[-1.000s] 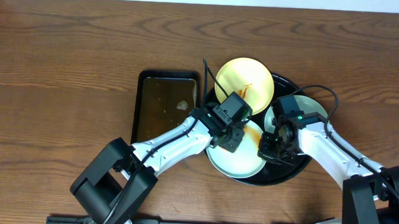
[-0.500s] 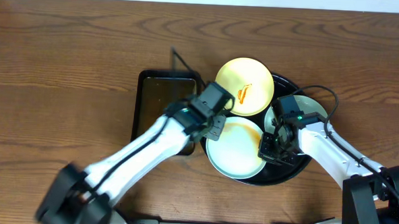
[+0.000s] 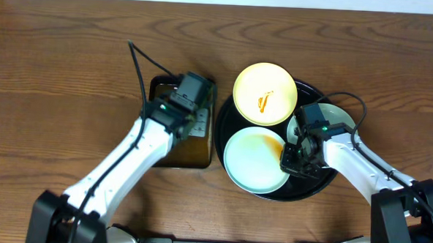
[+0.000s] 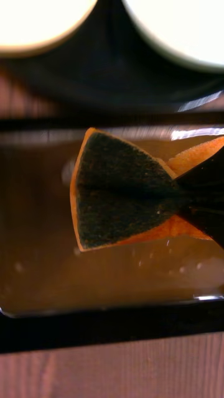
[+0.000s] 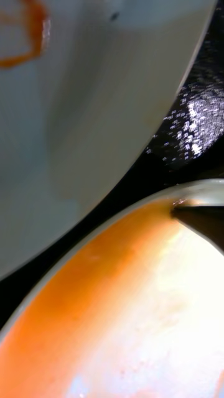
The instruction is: Clean dirty plates on tray and stack at the side
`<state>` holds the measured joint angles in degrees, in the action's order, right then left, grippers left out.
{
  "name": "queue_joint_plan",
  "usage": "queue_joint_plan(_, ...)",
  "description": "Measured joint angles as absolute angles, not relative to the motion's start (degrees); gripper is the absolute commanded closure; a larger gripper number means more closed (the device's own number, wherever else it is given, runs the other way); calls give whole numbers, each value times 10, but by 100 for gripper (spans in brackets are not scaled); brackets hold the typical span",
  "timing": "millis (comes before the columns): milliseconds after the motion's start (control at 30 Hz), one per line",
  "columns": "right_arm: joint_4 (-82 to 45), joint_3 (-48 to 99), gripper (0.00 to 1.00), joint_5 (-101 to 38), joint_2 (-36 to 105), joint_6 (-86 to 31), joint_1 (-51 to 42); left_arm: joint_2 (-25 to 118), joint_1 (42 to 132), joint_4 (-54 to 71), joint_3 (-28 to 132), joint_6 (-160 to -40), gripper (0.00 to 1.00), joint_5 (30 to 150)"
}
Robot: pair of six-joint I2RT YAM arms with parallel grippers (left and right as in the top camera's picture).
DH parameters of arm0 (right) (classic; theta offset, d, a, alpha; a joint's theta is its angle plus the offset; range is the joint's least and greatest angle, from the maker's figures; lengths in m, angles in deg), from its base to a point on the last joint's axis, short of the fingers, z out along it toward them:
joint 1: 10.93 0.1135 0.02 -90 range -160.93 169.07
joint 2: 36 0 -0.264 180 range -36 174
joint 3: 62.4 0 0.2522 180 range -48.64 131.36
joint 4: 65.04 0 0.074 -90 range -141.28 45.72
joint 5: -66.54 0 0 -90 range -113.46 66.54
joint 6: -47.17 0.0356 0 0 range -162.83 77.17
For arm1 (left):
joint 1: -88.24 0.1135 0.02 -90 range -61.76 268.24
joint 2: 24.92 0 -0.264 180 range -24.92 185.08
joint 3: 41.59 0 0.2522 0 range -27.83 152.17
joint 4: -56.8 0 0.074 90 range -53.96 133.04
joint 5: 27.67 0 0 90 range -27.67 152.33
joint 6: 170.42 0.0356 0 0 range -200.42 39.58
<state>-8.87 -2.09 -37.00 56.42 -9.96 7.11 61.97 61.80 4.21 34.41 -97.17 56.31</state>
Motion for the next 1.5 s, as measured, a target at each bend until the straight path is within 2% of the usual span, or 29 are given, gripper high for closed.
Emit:
queue_joint_plan(167, -119, -21, 99, -380, 564, -99, 91, 675, 657, 45, 343, -974, 92, 569)
queue_joint_plan(433, -112, -21, 99, -356, 539, -117, 99, 706, 660, 49, 336, -976, 92, 579)
queue_joint_plan(867, -113, -21, 99, -144, 343, -170, 99, 706, 660, 56, 336, -978, 92, 579)
queue_joint_plan(1367, -119, -20, 99, -55, 334, -294, 100, 706, 660, 58, 336, -982, 92, 579)
queue_joint_plan(1500, -117, -3, 99, -31, 334, -329, 129, 706, 660, 59, 336, -982, 92, 579)
